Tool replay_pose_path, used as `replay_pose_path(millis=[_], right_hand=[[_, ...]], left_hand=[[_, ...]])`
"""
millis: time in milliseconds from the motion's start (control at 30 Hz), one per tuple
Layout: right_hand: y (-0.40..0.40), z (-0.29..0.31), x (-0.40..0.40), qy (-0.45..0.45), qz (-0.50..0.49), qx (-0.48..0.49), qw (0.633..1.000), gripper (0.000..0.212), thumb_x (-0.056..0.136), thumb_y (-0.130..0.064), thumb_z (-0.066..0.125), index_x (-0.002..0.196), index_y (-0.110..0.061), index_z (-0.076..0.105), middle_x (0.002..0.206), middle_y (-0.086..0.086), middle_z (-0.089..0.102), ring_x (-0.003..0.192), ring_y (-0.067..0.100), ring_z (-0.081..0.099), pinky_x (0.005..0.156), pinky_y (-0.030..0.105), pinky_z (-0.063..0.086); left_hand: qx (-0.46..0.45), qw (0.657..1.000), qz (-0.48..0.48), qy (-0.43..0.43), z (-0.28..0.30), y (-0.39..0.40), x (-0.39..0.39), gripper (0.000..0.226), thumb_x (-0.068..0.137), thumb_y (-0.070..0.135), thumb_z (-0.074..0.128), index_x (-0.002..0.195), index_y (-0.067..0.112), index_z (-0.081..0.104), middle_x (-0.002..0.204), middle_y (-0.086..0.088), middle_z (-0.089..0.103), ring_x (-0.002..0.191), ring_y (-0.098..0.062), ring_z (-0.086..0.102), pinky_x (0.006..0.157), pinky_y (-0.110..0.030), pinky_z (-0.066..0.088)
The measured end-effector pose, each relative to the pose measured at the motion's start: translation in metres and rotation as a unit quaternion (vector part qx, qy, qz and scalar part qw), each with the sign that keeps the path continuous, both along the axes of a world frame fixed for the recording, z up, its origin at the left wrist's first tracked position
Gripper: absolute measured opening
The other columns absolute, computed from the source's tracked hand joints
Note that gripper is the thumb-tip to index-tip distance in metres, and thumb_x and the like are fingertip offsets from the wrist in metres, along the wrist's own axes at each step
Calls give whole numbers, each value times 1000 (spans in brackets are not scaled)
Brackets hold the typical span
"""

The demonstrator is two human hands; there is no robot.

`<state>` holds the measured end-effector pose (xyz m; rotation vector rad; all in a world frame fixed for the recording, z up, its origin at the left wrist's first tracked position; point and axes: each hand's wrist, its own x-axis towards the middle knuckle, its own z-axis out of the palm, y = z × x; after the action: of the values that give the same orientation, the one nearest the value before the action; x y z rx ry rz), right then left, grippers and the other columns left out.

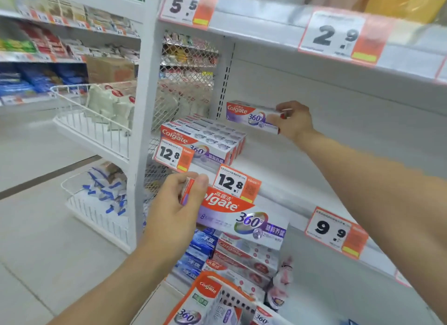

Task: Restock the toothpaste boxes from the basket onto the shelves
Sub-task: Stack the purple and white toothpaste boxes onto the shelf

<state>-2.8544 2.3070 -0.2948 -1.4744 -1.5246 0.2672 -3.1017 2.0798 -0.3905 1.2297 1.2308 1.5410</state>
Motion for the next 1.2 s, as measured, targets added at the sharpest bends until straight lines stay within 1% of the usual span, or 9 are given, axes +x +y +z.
replay_pose_path(millis=[67,200,333,433,600,700,800,1000,1200], right_hand=[[19,-3,-9,-5,20,-22,1000,33,81,-15,82,112,-9,70,95,10,60,66,12,56,46,10,45],[51,-14,-22,-31,58,-73,995,24,84,-19,80,106,-17,70,95,8,59,80,22,60,70,32,60],[62,-24,-28,-31,94,-123,987,21,88,-9,75,107,-10,67,102,19,63,79,30,65,71,38,62],[58,-30,-30,1,123,-177,976,22,92,-3,68,114,-3,64,108,20,59,70,24,64,63,29,62],[45,-40,-25,17,127,-254,959,29,99,-10,58,128,-8,63,120,8,62,98,19,62,88,31,55],[42,-47,-28,80,129,-257,954,31,99,-5,58,130,-5,61,127,16,64,106,28,68,95,39,56],[39,-50,-35,108,122,-247,955,31,100,-6,57,130,-4,61,126,18,64,108,29,67,96,39,56],[32,-46,-46,126,118,-243,954,29,93,-21,70,119,-7,70,108,12,69,90,21,67,90,34,58],[40,-51,-48,126,112,-249,954,42,91,-21,73,130,-8,65,123,12,69,103,24,70,93,39,58]], left_hand=[[-1,1000,-8,-2,0,5,-3,28,90,50,53,107,28,60,96,8,73,81,9,67,60,-3,46],[-4,1000,-18,-23,-1,15,-6,27,89,52,53,105,31,59,93,16,74,82,3,70,61,-7,50],[-1,999,-24,-34,-3,18,-4,21,92,44,54,103,27,59,89,21,73,80,4,70,59,-6,49],[-2,999,-27,-40,-4,18,-4,22,91,44,55,104,27,60,91,18,74,81,0,72,61,-9,51],[-3,999,-30,-42,-3,14,-3,20,91,46,55,103,30,59,93,14,75,83,-6,73,62,-18,57],[-4,998,-35,-43,-2,11,-1,20,92,44,55,104,27,59,92,13,75,82,-7,74,60,-16,56],[-8,999,-32,-41,-2,9,-2,20,93,42,56,105,27,59,91,13,75,81,-9,74,57,-16,56],[-5,999,-30,-32,-4,7,-6,23,91,44,55,106,27,59,90,15,74,80,-5,73,55,-16,55],[-2,999,-31,-38,-7,7,-12,18,92,43,56,103,29,58,89,17,74,80,-4,73,55,-15,54]])
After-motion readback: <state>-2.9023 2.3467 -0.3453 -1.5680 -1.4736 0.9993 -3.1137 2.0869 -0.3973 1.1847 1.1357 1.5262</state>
